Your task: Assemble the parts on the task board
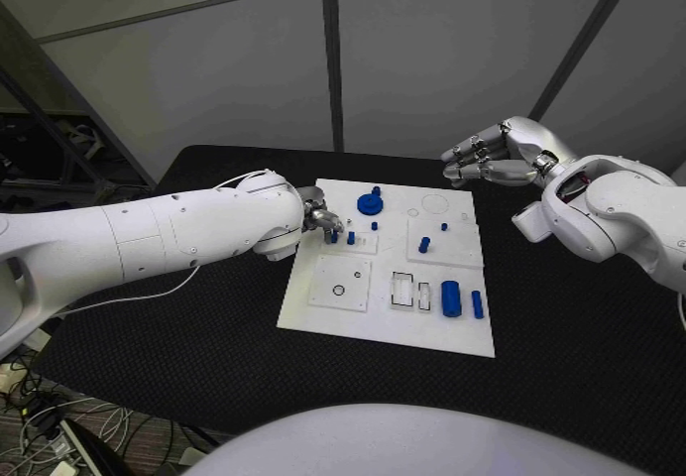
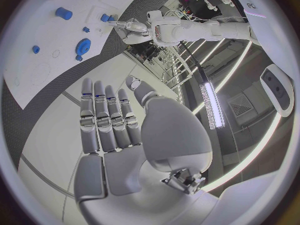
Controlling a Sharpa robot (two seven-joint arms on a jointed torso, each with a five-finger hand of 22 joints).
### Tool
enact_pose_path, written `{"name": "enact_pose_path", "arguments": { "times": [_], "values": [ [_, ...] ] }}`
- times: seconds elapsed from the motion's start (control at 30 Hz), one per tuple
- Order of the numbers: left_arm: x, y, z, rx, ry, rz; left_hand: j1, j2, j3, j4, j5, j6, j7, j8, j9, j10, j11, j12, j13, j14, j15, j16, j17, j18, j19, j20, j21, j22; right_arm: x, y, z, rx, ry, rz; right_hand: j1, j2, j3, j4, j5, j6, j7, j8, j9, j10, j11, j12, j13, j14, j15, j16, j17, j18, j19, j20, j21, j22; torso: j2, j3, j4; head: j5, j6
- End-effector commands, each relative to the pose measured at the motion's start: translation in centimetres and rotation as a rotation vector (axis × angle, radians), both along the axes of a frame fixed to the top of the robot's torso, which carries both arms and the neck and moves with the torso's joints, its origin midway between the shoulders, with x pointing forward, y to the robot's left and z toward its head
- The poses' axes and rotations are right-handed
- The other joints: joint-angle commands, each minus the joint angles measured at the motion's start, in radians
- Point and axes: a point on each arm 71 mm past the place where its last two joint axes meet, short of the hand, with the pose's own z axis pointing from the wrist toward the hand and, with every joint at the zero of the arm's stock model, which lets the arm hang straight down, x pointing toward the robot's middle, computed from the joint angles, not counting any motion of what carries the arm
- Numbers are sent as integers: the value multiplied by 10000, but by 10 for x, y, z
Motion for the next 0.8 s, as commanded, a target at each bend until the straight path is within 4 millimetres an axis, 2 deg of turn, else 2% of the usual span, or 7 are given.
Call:
{"name": "enact_pose_path", "arguments": {
  "times": [0.03,0.23,0.63,0.8],
  "values": [
    [-1,-2,-1,33,187,-142,36,-163,-110,14,-60,2,-22,-41,-14,320,-81,44,1447,1109,-12,24,2634,23,240,-78,18,1967,0,1,2,16,-51,110,45,-77,-3,40,35,-57,11,27,-14,-72,-4,-15,-11,-8,41,-45,-9,62,68,20,-53,-9,-6,-6,8,1,2],
    [0,0,-1,60,172,-56,32,-306,-208,115,-116,17,-24,-52,-17,319,-83,35,1450,1109,-15,24,2634,25,237,-81,4,1964,0,1,2,15,-47,115,47,-92,-4,55,53,-62,13,24,-16,-78,-2,-16,-11,-11,44,-47,-24,61,69,21,-55,-31,-3,-5,3,0,7],
    [2,4,-1,29,2,168,15,-367,-264,231,-136,30,-26,-62,-23,315,-83,19,1444,1109,-17,24,2634,25,238,-83,3,1965,0,1,2,18,-62,101,47,-92,-4,55,53,-62,13,24,-16,-78,-2,-16,-11,-11,44,-47,-24,61,69,21,-55,-31,2,-9,2,-6,10],
    [2,5,0,-14,-60,188,-2,-470,-339,392,-185,45,-28,-78,-33,318,-85,14,1450,1109,-19,24,2634,26,236,-83,-7,1964,0,1,2,18,-64,99,47,-95,-5,57,54,-64,14,24,-16,-79,-2,-17,-11,-12,44,-47,-27,61,69,21,-55,-34,1,-14,7,-3,13]
  ]
}}
